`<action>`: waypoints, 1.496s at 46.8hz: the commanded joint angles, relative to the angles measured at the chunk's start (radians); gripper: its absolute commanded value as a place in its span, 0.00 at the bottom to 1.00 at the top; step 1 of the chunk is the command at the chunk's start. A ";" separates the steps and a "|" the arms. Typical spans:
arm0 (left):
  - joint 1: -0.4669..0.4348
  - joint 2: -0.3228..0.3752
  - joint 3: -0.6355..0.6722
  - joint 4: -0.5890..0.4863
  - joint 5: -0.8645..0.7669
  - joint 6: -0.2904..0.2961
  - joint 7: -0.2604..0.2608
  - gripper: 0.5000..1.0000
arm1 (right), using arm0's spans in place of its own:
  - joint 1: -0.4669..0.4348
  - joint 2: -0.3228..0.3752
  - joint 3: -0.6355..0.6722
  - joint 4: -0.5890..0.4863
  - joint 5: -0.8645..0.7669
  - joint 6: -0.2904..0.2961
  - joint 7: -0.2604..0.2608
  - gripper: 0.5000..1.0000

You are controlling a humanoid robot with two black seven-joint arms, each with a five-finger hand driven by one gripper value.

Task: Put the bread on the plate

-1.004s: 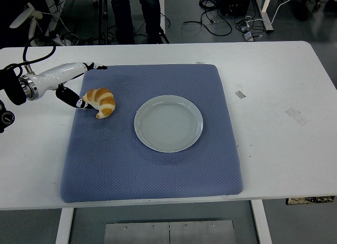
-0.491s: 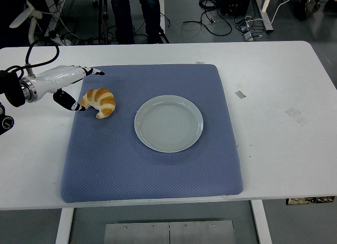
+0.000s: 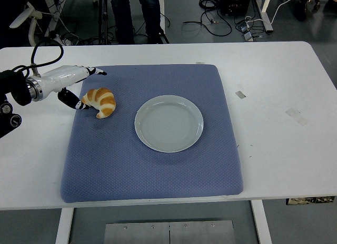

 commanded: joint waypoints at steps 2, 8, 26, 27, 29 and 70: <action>-0.002 -0.007 0.003 0.007 0.000 -0.015 -0.001 0.83 | 0.000 0.000 0.000 0.000 0.000 0.000 0.000 1.00; -0.008 -0.005 0.006 0.007 0.002 -0.041 -0.001 0.80 | 0.000 0.000 0.000 0.000 0.000 0.000 0.000 1.00; -0.013 -0.014 0.006 0.029 0.025 -0.070 0.001 0.76 | 0.000 0.000 0.000 0.000 0.000 0.000 0.000 1.00; -0.013 -0.017 0.006 0.030 0.025 -0.070 0.001 0.76 | 0.000 0.000 0.000 0.000 0.000 0.000 0.000 1.00; -0.013 -0.022 0.008 0.033 0.025 -0.070 0.001 0.75 | 0.000 0.000 0.000 0.000 0.000 0.000 0.000 1.00; -0.013 -0.070 0.017 0.081 0.044 -0.075 -0.001 0.31 | 0.000 0.000 0.000 0.000 0.000 0.000 0.000 1.00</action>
